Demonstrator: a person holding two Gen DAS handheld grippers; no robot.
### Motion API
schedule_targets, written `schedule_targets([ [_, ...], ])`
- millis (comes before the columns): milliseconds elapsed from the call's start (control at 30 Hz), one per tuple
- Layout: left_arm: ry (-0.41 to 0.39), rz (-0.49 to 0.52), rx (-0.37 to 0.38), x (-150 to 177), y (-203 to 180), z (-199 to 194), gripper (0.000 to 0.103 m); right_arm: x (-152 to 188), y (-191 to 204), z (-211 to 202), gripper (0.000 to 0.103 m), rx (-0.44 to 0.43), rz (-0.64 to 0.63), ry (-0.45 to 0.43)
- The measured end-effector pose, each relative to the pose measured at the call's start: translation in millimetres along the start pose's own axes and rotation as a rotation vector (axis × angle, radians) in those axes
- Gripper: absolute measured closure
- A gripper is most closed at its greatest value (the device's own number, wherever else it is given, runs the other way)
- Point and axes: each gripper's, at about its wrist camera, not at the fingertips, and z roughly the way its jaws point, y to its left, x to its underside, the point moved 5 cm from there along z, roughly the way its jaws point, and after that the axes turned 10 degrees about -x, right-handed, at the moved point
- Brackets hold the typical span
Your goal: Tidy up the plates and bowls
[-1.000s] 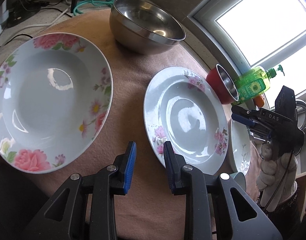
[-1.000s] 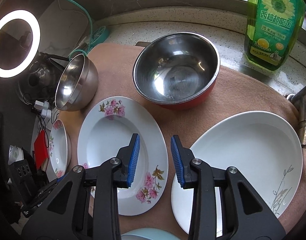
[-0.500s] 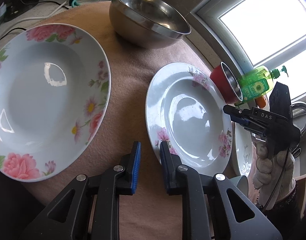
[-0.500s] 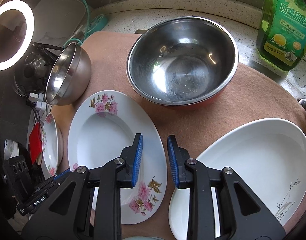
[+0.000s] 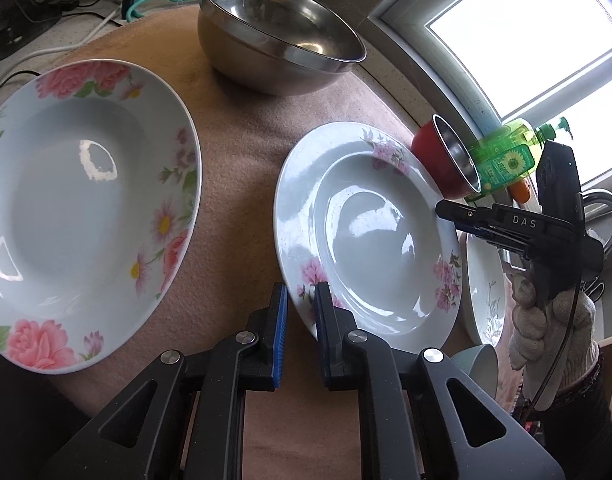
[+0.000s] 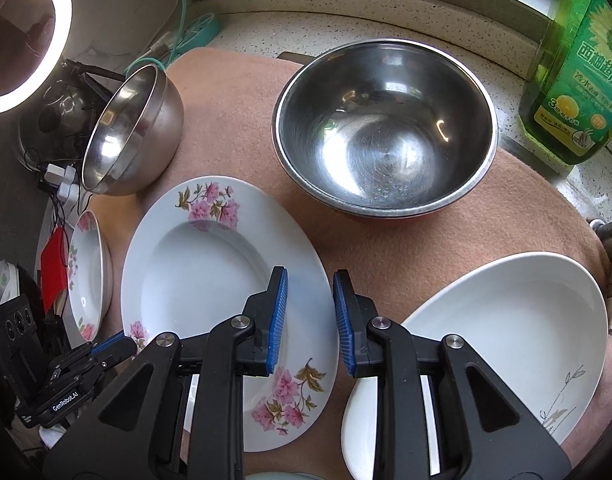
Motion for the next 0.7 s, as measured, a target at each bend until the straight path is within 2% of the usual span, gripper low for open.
schedule_targets([
  [433, -0.015, -0.041, -0.038, 12.8, 12.0, -7.6, 0.091, 19.5, 27.1, 12.3, 0.078, 0.019, -0.071, 0.083],
  [700, -0.008, -0.060, -0.039, 25.9, 16.2, -10.7, 0.091, 14.6, 33.9, 16.0, 0.077, 0.027, -0.103, 0.097],
])
